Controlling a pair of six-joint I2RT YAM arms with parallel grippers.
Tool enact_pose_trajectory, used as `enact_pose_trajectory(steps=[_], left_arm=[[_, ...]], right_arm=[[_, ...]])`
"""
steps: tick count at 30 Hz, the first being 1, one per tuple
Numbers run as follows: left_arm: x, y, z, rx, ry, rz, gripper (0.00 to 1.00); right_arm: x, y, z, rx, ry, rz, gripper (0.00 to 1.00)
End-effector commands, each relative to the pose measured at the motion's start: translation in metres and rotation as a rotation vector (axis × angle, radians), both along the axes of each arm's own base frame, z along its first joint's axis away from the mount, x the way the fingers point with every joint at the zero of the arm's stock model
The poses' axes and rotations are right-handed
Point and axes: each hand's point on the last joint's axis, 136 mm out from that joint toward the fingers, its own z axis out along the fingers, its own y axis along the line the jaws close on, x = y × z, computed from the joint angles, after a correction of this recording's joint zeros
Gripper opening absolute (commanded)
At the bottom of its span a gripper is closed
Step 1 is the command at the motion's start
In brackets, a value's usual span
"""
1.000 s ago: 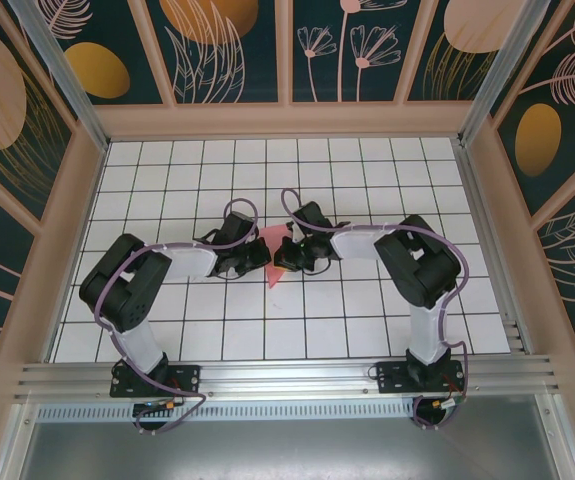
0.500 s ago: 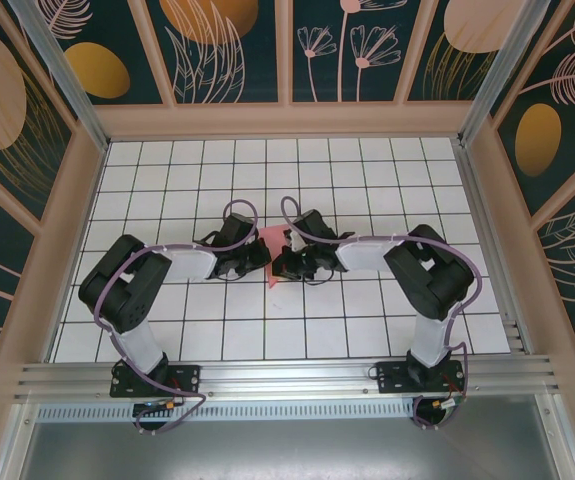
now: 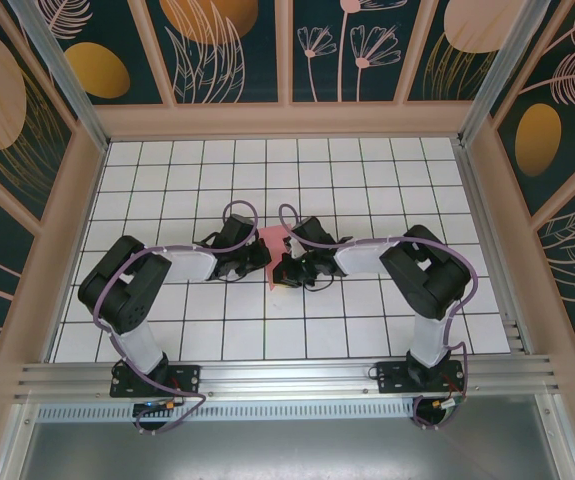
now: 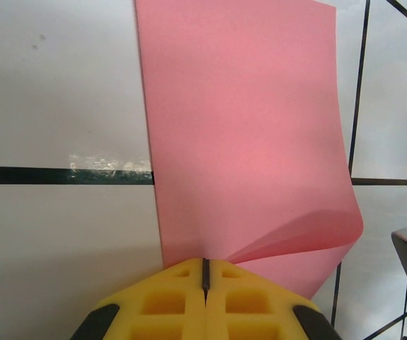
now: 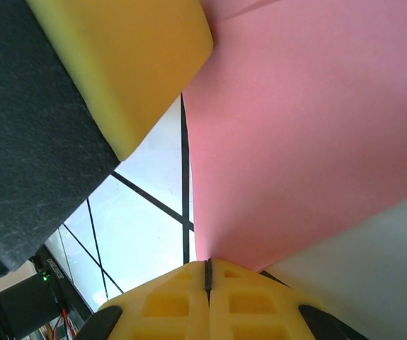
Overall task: Fold a paper plane with a square sheet of paper (pick it up from the middle)
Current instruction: Third fold the triangle at the center of the table.
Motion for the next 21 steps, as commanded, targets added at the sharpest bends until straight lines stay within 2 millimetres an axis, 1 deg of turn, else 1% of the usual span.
enact_pose_trajectory(steps=[1, 4, 9, 14, 15, 17, 21], left_arm=[[-0.022, 0.018, -0.023, 0.083, 0.089, 0.020, 0.00], [-0.022, 0.018, -0.024, 0.085, 0.089, 0.021, 0.00], [-0.023, 0.019, -0.023, 0.083, 0.091, 0.024, 0.00], [-0.022, 0.018, -0.021, 0.080, 0.084, 0.025, 0.00], [-0.022, 0.019, -0.022, 0.081, 0.086, 0.025, 0.00], [-0.022, 0.019, -0.021, 0.081, 0.085, 0.025, 0.00], [-0.023, 0.019, -0.021, 0.082, 0.085, 0.025, 0.00]], right_arm=[[-0.007, -0.004, -0.013, -0.022, 0.018, 0.018, 0.07], [-0.006, -0.006, -0.015, -0.051, 0.011, 0.015, 0.07], [-0.005, -0.002, -0.006, -0.062, -0.029, 0.028, 0.07], [-0.005, -0.008, -0.021, -0.122, -0.008, 0.011, 0.06], [-0.006, -0.008, -0.021, -0.121, -0.007, 0.009, 0.06], [-0.005, -0.005, -0.014, -0.102, -0.022, 0.009, 0.06], [-0.001, 0.005, 0.017, -0.004, -0.081, 0.016, 0.06]])
